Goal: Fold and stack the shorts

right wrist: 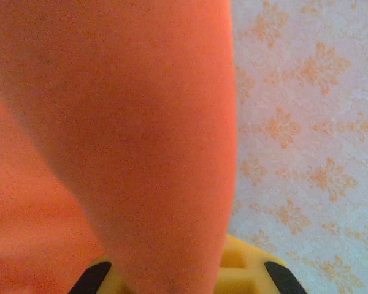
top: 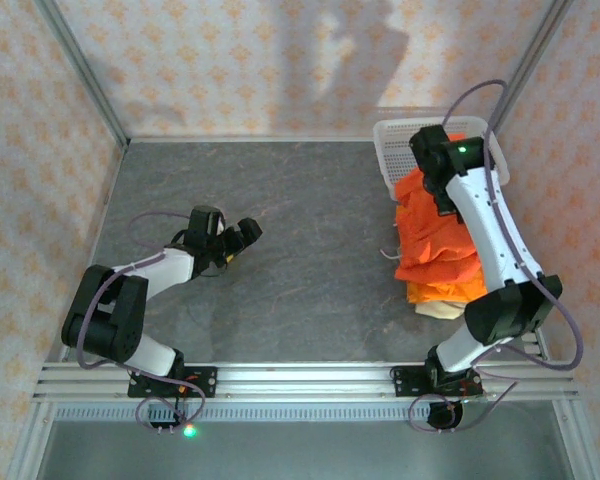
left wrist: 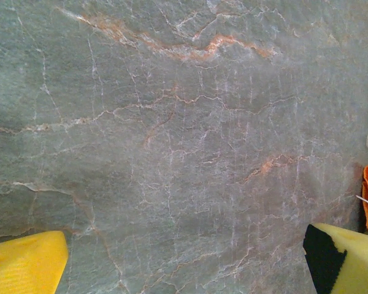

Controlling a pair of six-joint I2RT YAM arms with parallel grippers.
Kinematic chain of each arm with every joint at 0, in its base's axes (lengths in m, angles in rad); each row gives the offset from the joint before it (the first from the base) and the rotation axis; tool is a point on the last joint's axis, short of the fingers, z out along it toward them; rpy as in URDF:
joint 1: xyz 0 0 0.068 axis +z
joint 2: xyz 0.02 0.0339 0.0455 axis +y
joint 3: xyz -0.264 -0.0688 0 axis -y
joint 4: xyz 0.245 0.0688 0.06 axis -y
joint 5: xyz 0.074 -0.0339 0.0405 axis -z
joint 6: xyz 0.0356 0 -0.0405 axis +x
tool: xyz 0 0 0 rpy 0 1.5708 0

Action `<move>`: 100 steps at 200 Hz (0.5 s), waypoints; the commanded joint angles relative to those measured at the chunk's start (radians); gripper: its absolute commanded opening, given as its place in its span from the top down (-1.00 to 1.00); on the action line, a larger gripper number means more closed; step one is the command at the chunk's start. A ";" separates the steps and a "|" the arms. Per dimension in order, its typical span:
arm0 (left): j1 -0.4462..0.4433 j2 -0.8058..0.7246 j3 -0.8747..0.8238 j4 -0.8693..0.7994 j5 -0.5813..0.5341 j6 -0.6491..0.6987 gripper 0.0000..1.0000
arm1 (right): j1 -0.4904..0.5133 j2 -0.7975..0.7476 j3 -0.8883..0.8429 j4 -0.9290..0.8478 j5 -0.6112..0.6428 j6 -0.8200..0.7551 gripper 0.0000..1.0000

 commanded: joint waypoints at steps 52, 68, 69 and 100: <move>0.008 0.020 0.051 -0.032 0.018 0.028 -1.00 | -0.109 0.071 -0.088 0.161 0.197 -0.080 1.00; 0.010 0.017 0.054 -0.036 0.018 0.033 -1.00 | -0.122 0.086 -0.107 0.185 0.224 -0.090 0.96; 0.010 0.017 0.054 -0.036 0.018 0.033 -1.00 | -0.122 0.086 -0.108 0.186 0.227 -0.092 0.95; 0.010 0.019 0.053 -0.034 0.019 0.034 -1.00 | -0.131 0.114 -0.155 0.228 0.301 -0.107 0.81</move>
